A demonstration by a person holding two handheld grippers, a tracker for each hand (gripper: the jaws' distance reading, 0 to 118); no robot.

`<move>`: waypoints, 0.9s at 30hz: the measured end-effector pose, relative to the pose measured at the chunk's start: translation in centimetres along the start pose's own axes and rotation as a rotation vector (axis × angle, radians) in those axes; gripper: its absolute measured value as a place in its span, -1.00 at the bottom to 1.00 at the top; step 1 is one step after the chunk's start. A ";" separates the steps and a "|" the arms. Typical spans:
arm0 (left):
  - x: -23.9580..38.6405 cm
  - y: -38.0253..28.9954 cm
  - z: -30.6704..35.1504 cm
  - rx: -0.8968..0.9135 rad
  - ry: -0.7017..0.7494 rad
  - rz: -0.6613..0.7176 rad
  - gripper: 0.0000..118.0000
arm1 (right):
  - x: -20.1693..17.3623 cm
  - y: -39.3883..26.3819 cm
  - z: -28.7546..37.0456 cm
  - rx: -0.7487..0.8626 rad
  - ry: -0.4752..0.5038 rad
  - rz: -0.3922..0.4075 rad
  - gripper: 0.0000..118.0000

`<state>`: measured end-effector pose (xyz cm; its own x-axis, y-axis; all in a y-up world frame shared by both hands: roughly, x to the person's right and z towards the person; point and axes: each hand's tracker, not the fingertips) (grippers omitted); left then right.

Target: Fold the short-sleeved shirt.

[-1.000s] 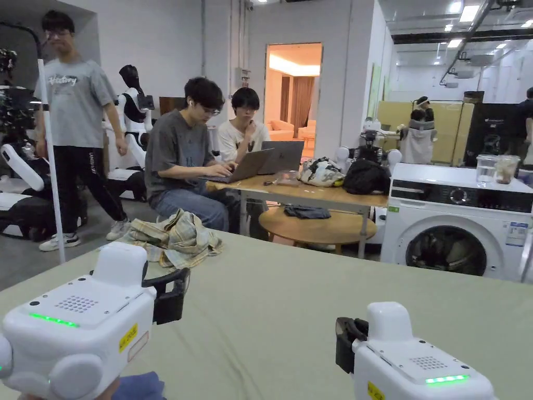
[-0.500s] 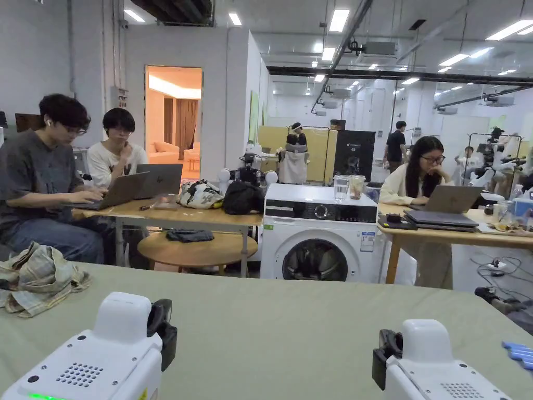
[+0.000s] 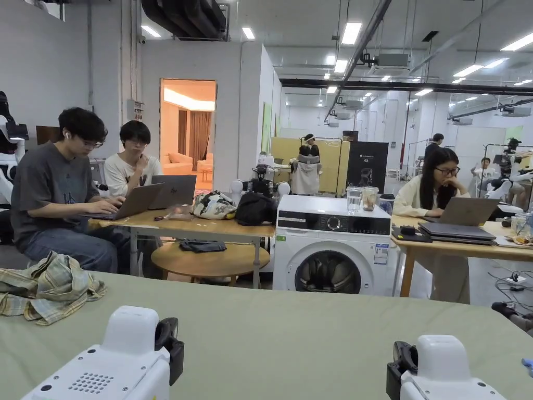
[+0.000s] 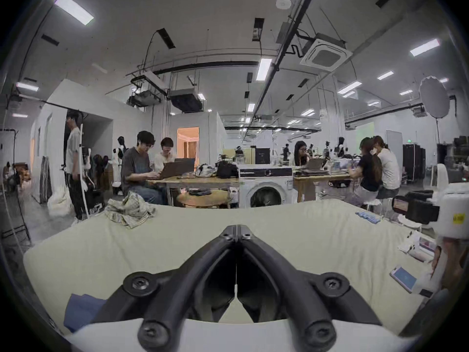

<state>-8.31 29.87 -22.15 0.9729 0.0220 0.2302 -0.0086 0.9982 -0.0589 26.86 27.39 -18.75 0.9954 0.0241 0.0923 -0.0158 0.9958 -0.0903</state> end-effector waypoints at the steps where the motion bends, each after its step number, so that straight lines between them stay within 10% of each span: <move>1: 0.1 0.1 -0.1 0.004 0.001 0.007 -1.00 | -0.2 0.0 0.1 0.005 -0.007 0.002 -1.00; 3: 0.2 0.6 -0.3 0.011 -0.002 -0.008 -0.92 | -0.3 0.0 0.2 0.004 0.013 0.020 -0.72; 5: 0.9 1.6 -0.8 -0.027 0.007 -0.067 -0.26 | -0.7 -0.3 0.2 -0.016 0.034 0.049 0.15; 8: 2.1 1.4 -0.1 -0.037 0.030 -0.089 0.63 | -1.6 -0.4 1.0 -0.019 0.026 0.038 0.77; 16: 4.8 -0.5 2.1 -0.036 0.009 -0.130 0.69 | -3.4 -0.2 2.7 0.008 -0.024 0.127 0.82; 27: 2.6 0.0 3.8 0.041 0.057 0.028 0.70 | -3.2 -0.5 4.0 0.042 -0.023 0.034 0.83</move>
<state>-6.63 30.09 -17.85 0.9837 0.0477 0.1733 -0.0442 0.9987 -0.0242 23.33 27.19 -15.04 0.9918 0.0591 0.1131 -0.0535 0.9972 -0.0521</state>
